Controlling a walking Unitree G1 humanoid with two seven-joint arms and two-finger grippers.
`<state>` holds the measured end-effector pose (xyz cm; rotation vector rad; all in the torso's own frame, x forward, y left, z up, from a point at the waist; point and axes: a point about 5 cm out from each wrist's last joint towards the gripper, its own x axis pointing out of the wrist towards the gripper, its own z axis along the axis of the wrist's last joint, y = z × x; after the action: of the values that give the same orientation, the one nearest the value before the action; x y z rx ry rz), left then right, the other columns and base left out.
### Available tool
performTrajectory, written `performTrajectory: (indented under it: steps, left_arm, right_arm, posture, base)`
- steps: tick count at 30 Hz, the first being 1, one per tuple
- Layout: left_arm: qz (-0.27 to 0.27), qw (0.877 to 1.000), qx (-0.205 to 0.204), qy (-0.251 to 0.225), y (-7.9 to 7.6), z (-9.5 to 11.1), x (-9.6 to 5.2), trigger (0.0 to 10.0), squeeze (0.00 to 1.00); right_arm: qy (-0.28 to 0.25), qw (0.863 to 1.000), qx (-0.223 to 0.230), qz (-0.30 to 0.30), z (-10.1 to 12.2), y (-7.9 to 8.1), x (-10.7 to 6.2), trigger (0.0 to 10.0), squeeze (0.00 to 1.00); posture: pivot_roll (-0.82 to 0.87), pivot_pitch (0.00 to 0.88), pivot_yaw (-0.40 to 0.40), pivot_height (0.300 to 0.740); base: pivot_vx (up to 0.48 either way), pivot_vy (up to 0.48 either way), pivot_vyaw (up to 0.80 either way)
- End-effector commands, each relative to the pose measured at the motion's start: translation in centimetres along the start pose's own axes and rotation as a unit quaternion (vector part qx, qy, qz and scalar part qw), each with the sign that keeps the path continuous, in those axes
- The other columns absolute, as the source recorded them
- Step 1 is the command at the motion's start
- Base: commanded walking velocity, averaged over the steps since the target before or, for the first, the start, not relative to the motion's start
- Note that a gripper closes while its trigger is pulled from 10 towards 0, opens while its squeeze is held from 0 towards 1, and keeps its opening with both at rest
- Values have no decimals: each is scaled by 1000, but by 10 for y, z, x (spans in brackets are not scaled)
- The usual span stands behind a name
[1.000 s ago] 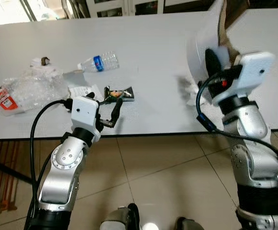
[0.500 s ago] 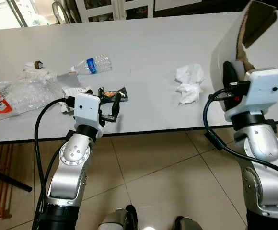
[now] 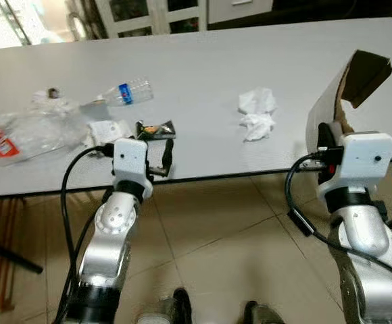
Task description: Picking trash to rubbish bin
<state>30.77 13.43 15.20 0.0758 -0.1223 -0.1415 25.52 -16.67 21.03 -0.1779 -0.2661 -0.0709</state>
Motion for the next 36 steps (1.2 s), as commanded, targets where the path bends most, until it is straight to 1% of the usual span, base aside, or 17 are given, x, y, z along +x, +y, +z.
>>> performTrajectory:
  steps: [1,5,9,12,15,19,22,23,24,26,27,28,30,31,33,35,36]
  left_arm:
    - [3,1000,2,1,0,-1,0,10000,0]
    - [-8,1000,-1,0,-1,-1,1,10000,0]
    - [-16,1000,6,-6,-1,1,3,10000,0]
    - [-21,1000,4,-8,-2,2,4,10000,0]
    - [-23,1000,3,-9,-6,3,4,10000,0]
    - [-31,1000,2,-6,-13,0,4,10000,0]
    - [-39,999,5,-4,-14,-1,5,10000,0]
    - [-39,999,5,-4,-14,-1,5,10000,0]
    - [-36,999,5,-5,-10,0,8,10000,0]
    - [-35,999,5,-10,-8,3,11,10000,0]
    - [-37,999,8,-12,-7,2,13,10000,0]
    - [-29,999,21,-10,-6,-5,12,10000,0]
    - [-23,999,20,-9,-6,-6,13,10000,0]
    - [-19,1000,16,-10,-6,-6,13,10000,0]
    - [-10,1000,13,-18,-9,-4,13,10000,0]
    - [-6,1000,11,-17,-9,-5,13,10000,0]
    - [-5,1000,11,-18,-9,-4,15,10000,0]
  right_arm:
    - [19,1000,-3,-11,-7,-4,-3,10000,0]
    - [26,999,5,-22,-11,-4,-1,10000,0]
    - [28,999,12,-24,-12,-2,1,10000,0]
    - [29,999,17,-25,-14,-1,3,10000,0]
    - [31,999,19,-26,-14,-1,4,10000,0]
    - [37,999,27,-25,-17,-1,5,10000,0]
    - [43,998,33,-11,-22,11,9,10000,0]
    - [43,998,33,-11,-22,11,9,10000,0]
    - [44,998,33,-2,-22,17,12,10000,0]
    - [42,998,36,10,-20,22,17,10000,0]
    - [39,998,36,19,-21,26,21,10000,0]
    - [43,998,37,32,-24,30,24,10000,0]
    - [45,998,39,34,-24,31,26,10000,0]
    - [47,997,50,38,-24,32,27,10000,0]
    - [46,996,52,54,-27,37,30,10000,0]
    - [45,996,52,55,-28,39,31,10000,0]
    - [39,996,63,46,-27,38,34,10000,0]
  posture:
    - [-115,94,76,740]
    - [-107,83,81,740]
    - [-99,81,88,740]
    - [-97,80,90,740]
    - [-98,83,95,740]
    - [-101,88,104,740]
    - [-98,88,113,740]
    - [-98,88,113,740]
    - [-91,93,110,740]
    - [-86,88,95,740]
    - [-86,94,72,740]
    - [-73,63,49,740]
    - [-66,70,49,740]
    - [-53,75,48,740]
    - [-46,49,46,740]
    - [-43,45,46,740]
    - [-31,32,50,740]
  base:
    - [0,0,0]
    - [0,0,0]
    - [0,0,0]
    - [327,0,0]
    - [334,0,0]
    - [0,0,0]
    - [0,0,0]
    - [0,0,0]
    - [0,0,0]
    - [0,0,0]
    - [0,0,0]
    - [0,0,0]
    - [0,0,0]
    - [0,0,0]
    - [0,0,0]
    - [0,0,0]
    - [0,0,0]
